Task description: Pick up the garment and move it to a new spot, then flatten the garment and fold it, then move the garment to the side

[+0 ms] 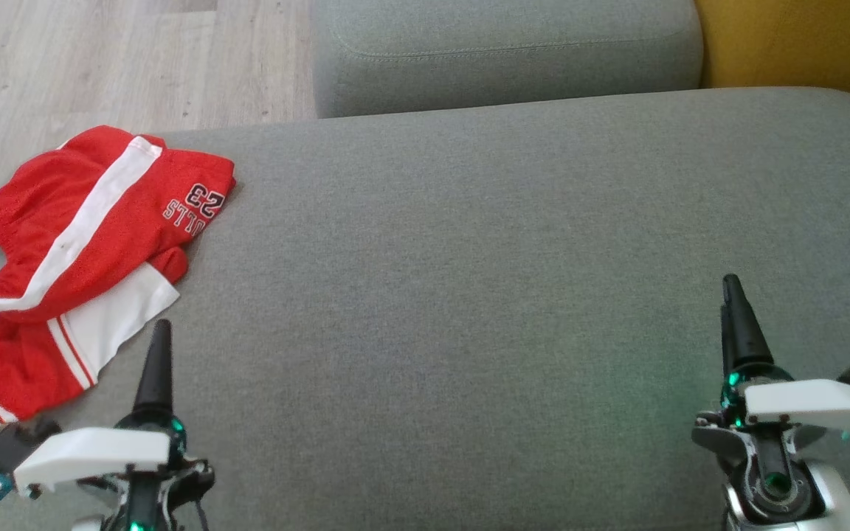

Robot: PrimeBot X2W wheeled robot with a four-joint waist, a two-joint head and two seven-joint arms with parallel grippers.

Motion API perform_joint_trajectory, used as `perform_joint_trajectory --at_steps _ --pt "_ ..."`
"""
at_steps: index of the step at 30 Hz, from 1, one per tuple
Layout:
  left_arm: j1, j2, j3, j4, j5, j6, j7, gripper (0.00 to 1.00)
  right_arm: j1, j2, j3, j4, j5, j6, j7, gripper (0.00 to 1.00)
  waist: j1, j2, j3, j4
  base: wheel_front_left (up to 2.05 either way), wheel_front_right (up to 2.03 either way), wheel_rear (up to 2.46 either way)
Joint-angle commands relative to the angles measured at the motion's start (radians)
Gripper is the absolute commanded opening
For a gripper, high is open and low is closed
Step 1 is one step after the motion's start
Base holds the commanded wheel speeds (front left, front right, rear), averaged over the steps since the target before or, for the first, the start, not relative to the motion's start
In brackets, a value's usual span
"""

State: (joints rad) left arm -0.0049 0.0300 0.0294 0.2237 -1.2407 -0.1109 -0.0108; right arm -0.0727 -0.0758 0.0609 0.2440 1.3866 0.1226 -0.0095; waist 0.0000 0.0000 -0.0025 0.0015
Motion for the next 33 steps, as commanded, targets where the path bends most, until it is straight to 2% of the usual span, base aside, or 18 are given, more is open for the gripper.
perform_joint_trajectory --at_steps 1,21,33 --pt "-0.050 0.012 0.004 -0.041 0.015 0.002 -0.009 1.00 -0.056 -0.015 0.013 -0.041 -0.011 0.003 -0.008 1.00 0.0000 0.0000 0.000 0.000 0.00 0.00 0.00" --pt "-0.054 0.025 -0.081 -0.075 0.470 0.095 -0.070 1.00 -0.079 -0.041 0.139 -0.058 -0.391 0.004 -0.070 1.00 0.0000 0.0000 0.000 0.006 0.00 0.00 0.00" --pt "-0.063 0.048 -0.131 -0.090 0.618 0.152 -0.102 1.00 -0.087 -0.044 0.174 -0.038 -0.538 0.005 -0.102 1.00 0.0000 0.0000 -0.001 0.005 0.00 0.00 0.00"
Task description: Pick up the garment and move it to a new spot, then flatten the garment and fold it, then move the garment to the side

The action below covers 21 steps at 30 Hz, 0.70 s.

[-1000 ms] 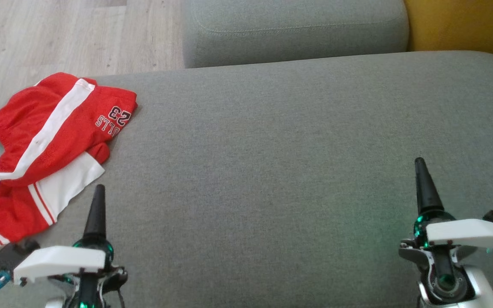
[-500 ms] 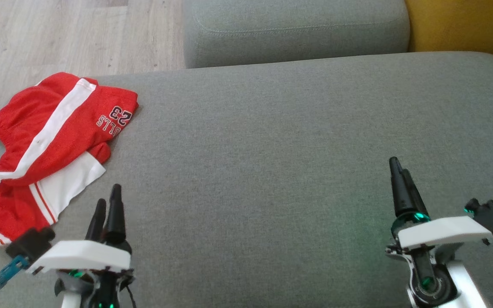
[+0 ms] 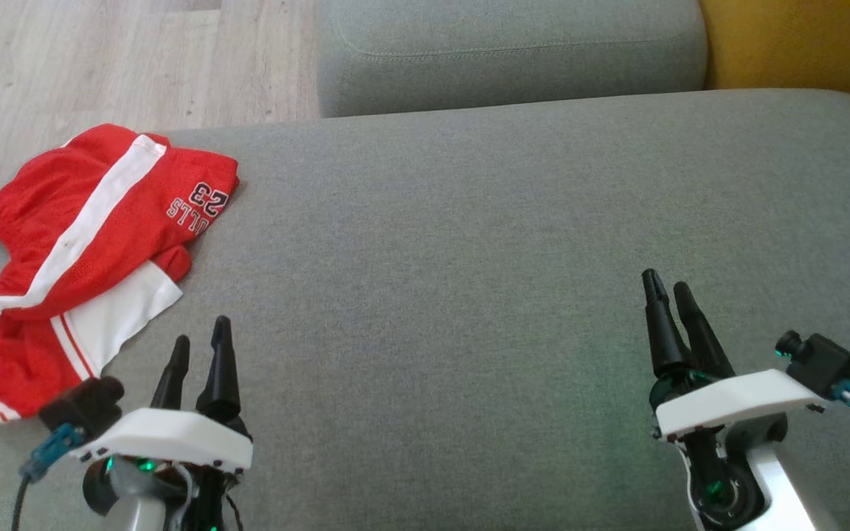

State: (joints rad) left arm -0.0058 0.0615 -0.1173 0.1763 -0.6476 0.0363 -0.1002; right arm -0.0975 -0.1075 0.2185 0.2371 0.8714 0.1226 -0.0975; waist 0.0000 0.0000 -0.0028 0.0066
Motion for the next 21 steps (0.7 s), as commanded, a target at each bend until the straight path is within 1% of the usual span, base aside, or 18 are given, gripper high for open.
perform_joint_trajectory --at_steps 1,10,15,21 --pt "-0.063 0.019 0.011 -0.044 0.037 0.009 -0.016 1.00 -0.063 -0.011 0.018 -0.028 -0.035 0.005 -0.017 1.00 0.0000 0.0000 -0.001 0.000 0.00 0.00 0.00" --pt "-0.067 0.035 -0.022 -0.064 0.139 0.046 -0.042 1.00 -0.064 0.010 0.002 0.006 -0.162 0.005 -0.044 1.00 0.0000 0.0000 -0.005 0.000 0.00 0.00 0.00" --pt "-0.069 0.041 -0.038 -0.073 0.192 0.060 -0.057 1.00 -0.067 0.019 -0.002 0.023 -0.231 0.006 -0.058 1.00 0.0000 0.0000 -0.006 0.001 0.00 0.00 0.00" --pt "-0.068 0.047 -0.051 -0.079 0.256 0.072 -0.074 1.00 -0.066 0.035 -0.038 0.028 -0.332 0.006 -0.076 1.00 0.0000 0.0000 -0.007 0.001 0.00 0.00 0.00"
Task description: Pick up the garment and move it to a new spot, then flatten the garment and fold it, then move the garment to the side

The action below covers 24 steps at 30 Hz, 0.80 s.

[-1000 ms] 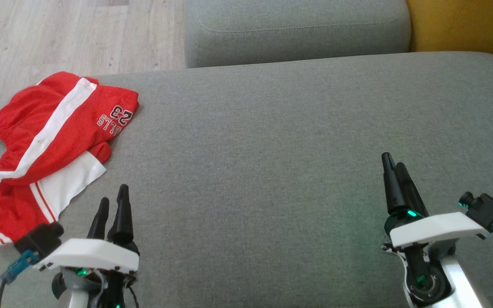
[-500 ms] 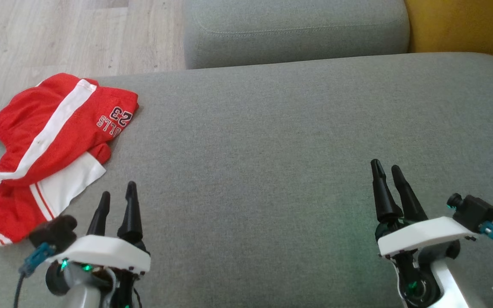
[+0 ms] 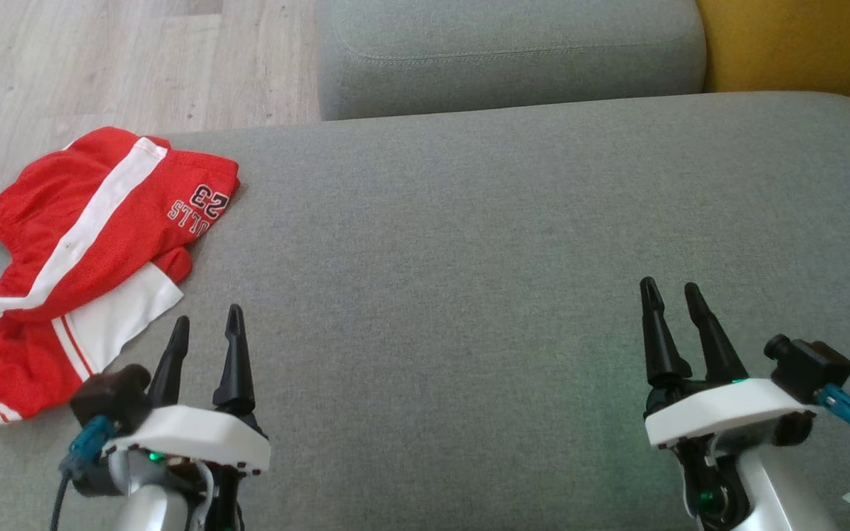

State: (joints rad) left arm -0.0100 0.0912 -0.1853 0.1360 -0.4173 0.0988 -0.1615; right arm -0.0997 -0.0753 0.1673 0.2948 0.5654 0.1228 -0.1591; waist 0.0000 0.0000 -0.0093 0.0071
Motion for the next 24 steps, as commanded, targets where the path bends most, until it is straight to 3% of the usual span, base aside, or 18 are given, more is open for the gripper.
perform_joint_trajectory --at_steps 1,24 --pt "-0.064 0.018 0.015 -0.040 0.037 0.012 -0.016 1.00 -0.064 0.005 0.012 -0.029 -0.041 0.006 -0.018 1.00 0.0000 0.0000 0.000 0.000 0.00 0.00 0.00" --pt "-0.063 0.007 0.015 -0.051 0.274 0.013 -0.080 1.00 -0.086 0.022 0.049 0.011 -0.312 0.007 -0.082 1.00 0.0000 0.0000 -0.006 0.003 0.00 0.00 0.00"
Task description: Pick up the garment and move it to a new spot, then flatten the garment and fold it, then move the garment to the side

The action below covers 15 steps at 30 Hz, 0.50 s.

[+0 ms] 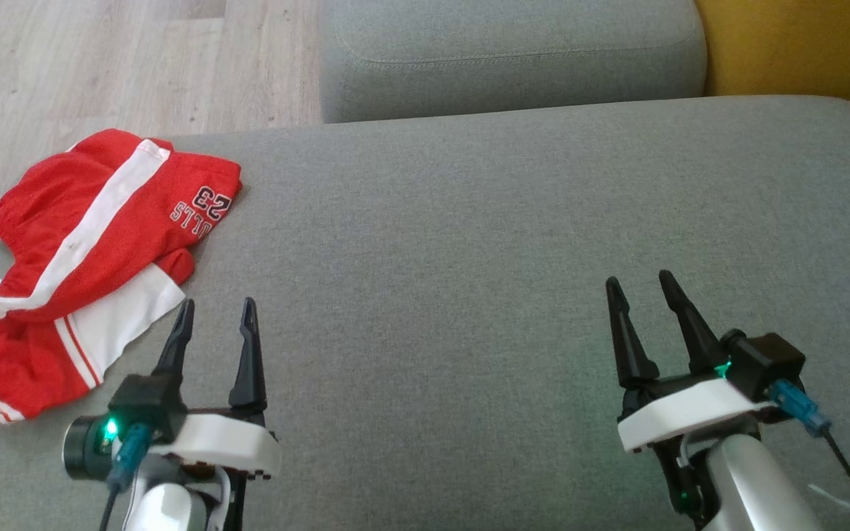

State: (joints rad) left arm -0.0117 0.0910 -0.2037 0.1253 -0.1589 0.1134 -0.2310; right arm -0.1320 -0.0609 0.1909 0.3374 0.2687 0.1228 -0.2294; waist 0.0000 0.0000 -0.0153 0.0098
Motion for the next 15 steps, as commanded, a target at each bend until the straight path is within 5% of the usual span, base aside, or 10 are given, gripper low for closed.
perform_joint_trajectory --at_steps 1,15 --pt "-0.062 0.006 0.034 -0.041 0.028 -0.001 -0.014 1.00 -0.055 0.008 0.027 -0.029 -0.025 0.008 -0.015 1.00 0.0000 0.0000 0.000 0.000 0.00 0.00 0.00" --pt "-0.060 -0.015 0.064 -0.035 0.092 -0.015 -0.031 1.00 -0.061 0.010 0.025 -0.012 -0.086 0.008 -0.032 1.00 0.0000 0.0000 -0.006 -0.002 0.00 0.00 0.00"
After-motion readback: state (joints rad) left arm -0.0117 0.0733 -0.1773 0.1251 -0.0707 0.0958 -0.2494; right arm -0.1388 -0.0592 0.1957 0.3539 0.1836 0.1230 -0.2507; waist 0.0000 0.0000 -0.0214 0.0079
